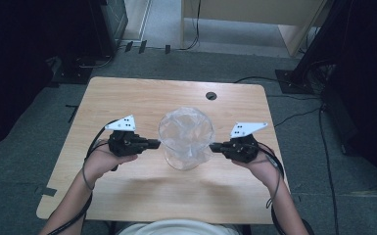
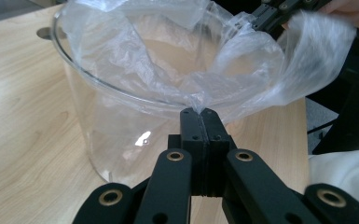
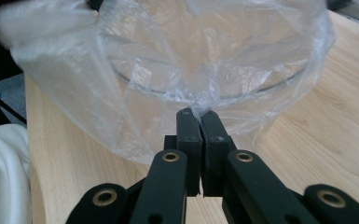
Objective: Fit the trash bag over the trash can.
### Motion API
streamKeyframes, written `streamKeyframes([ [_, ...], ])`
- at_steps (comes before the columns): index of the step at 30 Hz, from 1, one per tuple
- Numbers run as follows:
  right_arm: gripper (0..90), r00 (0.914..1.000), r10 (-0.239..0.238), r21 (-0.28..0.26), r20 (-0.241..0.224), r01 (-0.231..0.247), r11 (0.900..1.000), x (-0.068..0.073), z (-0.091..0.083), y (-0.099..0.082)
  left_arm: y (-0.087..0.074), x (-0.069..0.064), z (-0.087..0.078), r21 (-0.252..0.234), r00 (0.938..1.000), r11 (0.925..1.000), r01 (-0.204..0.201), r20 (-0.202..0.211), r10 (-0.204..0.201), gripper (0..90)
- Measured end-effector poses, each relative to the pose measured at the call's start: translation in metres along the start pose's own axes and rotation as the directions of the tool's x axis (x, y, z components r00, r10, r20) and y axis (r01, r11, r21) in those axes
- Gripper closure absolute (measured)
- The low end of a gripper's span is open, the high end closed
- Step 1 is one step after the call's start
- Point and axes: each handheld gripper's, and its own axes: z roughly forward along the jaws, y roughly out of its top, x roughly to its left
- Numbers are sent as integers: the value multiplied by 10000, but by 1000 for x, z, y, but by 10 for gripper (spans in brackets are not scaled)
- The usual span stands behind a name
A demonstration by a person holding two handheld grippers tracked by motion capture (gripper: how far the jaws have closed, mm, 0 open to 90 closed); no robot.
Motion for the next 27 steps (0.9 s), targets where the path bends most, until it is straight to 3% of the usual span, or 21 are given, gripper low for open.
streamKeyframes([
  [7, 900, 9998, 107, -124, 140, -106, 9999, -7, -18, 0, -2, 9, -17, 15, 9998, 9998, 174, -112, -174, 900],
  [11, 900, 9999, -2, 73, 101, 1, 10000, -9, -23, -2, -7, 14, -23, 61, 9996, 9997, 248, -155, -247, 900],
  [17, 900, 10000, 16, 131, 89, -17, 9999, -10, -22, -3, -8, 14, -22, 48, 9995, 9995, 306, 108, -307, 900],
  [23, 862, 9994, -45, -40, -349, 44, 10000, -7, -20, -2, -7, 9, -16, 100, 9966, 9994, 331, 757, -338, 880],
  [27, 861, 9979, -122, 115, -635, 130, 9999, -5, -15, -3, -9, 8, -8, 508, 9950, 9982, 305, 933, -352, 876],
])
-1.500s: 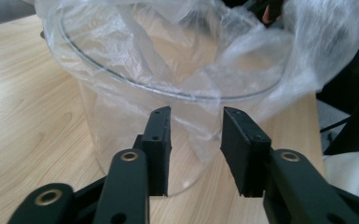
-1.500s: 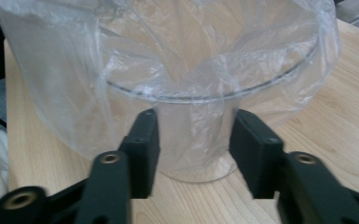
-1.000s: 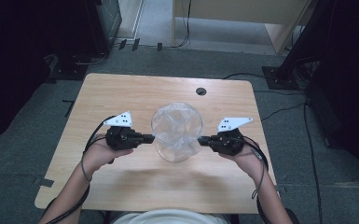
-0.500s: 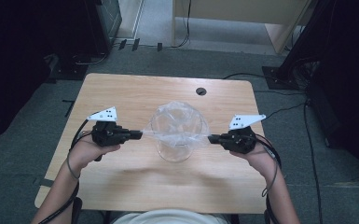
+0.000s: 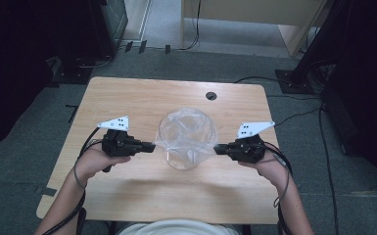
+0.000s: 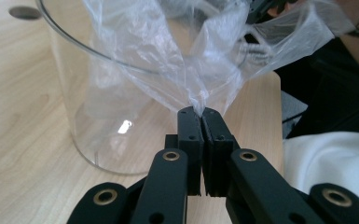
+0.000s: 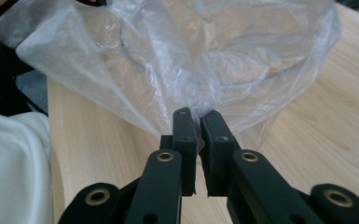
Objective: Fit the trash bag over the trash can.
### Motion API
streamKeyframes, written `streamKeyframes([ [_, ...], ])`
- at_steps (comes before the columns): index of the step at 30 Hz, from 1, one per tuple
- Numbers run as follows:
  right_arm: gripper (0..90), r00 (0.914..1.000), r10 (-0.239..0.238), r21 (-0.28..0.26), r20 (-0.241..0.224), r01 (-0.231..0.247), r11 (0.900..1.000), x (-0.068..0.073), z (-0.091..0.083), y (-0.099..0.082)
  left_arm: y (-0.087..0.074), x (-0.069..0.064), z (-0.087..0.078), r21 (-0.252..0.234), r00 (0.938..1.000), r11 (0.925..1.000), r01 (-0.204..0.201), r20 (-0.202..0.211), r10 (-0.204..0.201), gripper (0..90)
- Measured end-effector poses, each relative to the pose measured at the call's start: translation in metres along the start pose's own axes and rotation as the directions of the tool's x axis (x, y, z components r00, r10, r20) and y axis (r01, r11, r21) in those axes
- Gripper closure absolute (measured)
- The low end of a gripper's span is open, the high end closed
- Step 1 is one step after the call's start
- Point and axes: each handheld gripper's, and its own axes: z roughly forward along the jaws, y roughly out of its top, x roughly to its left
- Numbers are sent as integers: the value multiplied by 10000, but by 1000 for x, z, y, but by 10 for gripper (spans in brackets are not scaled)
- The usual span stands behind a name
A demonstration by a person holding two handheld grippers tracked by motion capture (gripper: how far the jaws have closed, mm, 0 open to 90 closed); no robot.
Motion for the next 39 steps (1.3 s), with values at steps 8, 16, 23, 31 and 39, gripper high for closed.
streamKeyframes([
  [8, 853, 10000, 20, 669, -78, -15, 9978, -2, 15, -7, -7, 4, 10, 684, 9999, 9977, -13, -117, 21, 878],
  [16, 865, 9985, 93, 1212, 541, -158, 9925, -11, 25, -17, -12, 13, 11, 594, 9971, 9980, 216, -746, -171, 899],
  [23, 797, 9990, 281, 744, 338, -306, 9968, -14, 19, -18, -12, 14, 4, -444, 9992, 9988, 208, -335, -223, 676],
  [31, 521, 9994, 67, -637, 328, -46, 9980, -18, -11, -12, 1, 6, -10, -1200, 9964, 9920, -384, -803, 289, 523],
  [39, 476, 9947, 184, -1838, 1011, 5, 9830, -19, -19, -5, 12, 6, -15, -1509, 9874, 9865, -628, -1532, 394, 459],
])
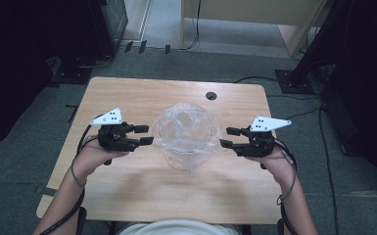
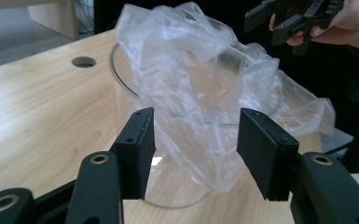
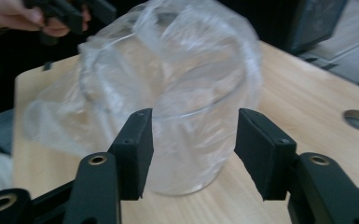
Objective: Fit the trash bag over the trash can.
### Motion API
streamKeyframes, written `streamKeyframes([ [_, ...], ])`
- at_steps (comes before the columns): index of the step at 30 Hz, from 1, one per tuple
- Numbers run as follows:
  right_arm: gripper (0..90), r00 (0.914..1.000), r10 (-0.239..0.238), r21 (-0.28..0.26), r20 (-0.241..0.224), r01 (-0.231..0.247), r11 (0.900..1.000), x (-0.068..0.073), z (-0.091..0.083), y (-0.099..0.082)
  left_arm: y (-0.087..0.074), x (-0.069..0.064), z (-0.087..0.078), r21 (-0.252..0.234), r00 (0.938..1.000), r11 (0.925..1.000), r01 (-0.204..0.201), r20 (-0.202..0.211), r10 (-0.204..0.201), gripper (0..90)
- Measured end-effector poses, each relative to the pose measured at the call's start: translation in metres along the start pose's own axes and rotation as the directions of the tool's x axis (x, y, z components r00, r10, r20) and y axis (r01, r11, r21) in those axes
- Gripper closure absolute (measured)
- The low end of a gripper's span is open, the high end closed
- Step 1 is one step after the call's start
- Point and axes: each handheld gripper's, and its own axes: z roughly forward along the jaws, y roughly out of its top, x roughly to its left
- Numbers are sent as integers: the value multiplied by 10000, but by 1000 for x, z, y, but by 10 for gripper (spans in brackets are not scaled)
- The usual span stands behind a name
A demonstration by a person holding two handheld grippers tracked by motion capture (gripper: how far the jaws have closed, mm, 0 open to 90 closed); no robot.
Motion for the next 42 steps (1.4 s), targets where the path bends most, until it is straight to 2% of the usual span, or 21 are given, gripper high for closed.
streamKeyframes([
  [3, 507, 9988, 264, -80, 405, -261, 9996, -3, 4, 2, 5, 3, 2, 252, 9994, 9994, -229, -238, 235, 466],
  [8, 530, 9965, 350, -195, 757, -337, 9992, -8, 12, 6, 15, 12, 6, 204, 9993, 9996, -212, -315, 218, 470],
  [14, 523, 9941, 330, -401, 1034, -290, 9988, -17, 19, 14, 22, 21, 12, 156, 9989, 9999, 51, -477, -44, 473],
  [19, 523, 9957, 132, -318, 915, -103, 9994, -26, 35, 23, 35, 25, 23, 230, 9985, 9997, 5, -544, 7, 468],
  [22, 497, 9964, 174, -310, 832, -149, 9994, -33, 45, 27, 43, 26, 32, 485, 9982, 9988, -22, -594, 51, 418],
  [23, 469, 9965, 235, -236, 804, -216, 9995, -36, 49, 28, 45, 27, 35, 551, 9977, 9984, -125, -652, 161, 419],
  [25, 479, 9978, 123, 0, 644, -123, 9999, -40, 54, 32, 48, 28, 40, 604, 9980, 9979, -230, -571, 265, 419],
  [29, 508, 9988, 148, 45, 469, -150, 9999, -42, 60, 34, 46, 34, 46, 675, 9982, 9976, -148, -566, 186, 434],
  [32, 514, 9986, 128, 52, 522, -131, 9999, -44, 63, 31, 43, 38, 48, 626, 9980, 9980, -15, -629, 54, 484],
  [35, 626, 9984, 516, -127, 236, -513, 9986, -47, 64, 32, 42, 39, 49, 401, 9981, 9992, -27, -618, 52, 486],
  [38, 746, 9995, 250, -240, 187, -245, 9994, -48, 68, 35, 40, 41, 52, 476, 9977, 9988, -81, -668, 113, 570],
  [39, 780, 9994, 319, -224, 157, -315, 9993, -48, 69, 35, 39, 42, 53, 459, 9977, 9989, -61, -677, 92, 609],
  [42, 855, 9991, 345, -149, 230, -341, 9993, -50, 74, 39, 38, 44, 53, 334, 9971, 9992, 223, -740, -198, 709],
])
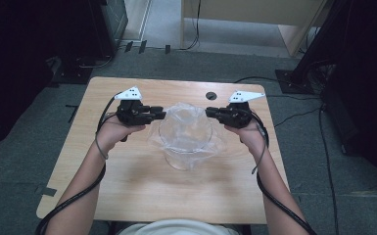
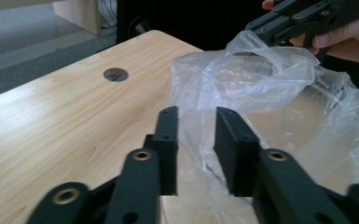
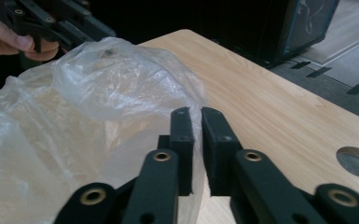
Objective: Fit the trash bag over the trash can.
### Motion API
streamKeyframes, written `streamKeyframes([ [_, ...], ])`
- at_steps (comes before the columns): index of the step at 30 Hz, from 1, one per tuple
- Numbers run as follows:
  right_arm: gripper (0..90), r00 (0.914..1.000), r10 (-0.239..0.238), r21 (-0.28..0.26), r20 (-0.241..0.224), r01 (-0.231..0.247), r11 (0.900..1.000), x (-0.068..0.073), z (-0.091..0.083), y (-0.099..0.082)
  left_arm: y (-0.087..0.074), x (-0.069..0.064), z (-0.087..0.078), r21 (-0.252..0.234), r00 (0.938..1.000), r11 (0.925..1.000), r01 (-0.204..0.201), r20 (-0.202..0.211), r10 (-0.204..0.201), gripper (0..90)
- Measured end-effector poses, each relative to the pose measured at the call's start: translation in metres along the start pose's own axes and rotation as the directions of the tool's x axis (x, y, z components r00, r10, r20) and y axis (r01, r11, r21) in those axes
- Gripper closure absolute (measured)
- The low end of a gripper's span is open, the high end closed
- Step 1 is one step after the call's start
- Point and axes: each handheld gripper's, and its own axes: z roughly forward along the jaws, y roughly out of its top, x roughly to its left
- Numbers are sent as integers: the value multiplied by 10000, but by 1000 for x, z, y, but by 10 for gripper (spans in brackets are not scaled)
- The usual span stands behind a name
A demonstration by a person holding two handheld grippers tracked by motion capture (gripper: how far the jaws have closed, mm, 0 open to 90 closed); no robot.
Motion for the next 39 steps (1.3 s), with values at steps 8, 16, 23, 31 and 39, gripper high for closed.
streamKeyframes([
  [8, 900, 9992, 243, -27, 330, -243, 9997, 0, 4, 0, -3, 1, 2, 147, 9997, 9998, 130, -199, -127, 892],
  [16, 900, 9966, 454, 160, 688, -466, 9988, -5, 9, -4, -7, 4, 12, -42, 9955, 9992, 402, -861, -404, 897],
  [23, 900, 9952, 649, 410, 728, -680, 9968, -10, 18, -13, -15, 9, 21, 148, 9929, 9982, 581, -1049, -562, 895],
  [31, 900, 9952, 672, 834, 705, -730, 9938, -9, 29, -21, -27, 12, 34, 590, 9922, 9944, 881, -939, -823, 900],
  [39, 900, 9952, 783, 1406, 590, -859, 9863, -10, 36, -31, -34, 16, 38, 853, 9911, 9903, 1099, -848, -1027, 900],
])
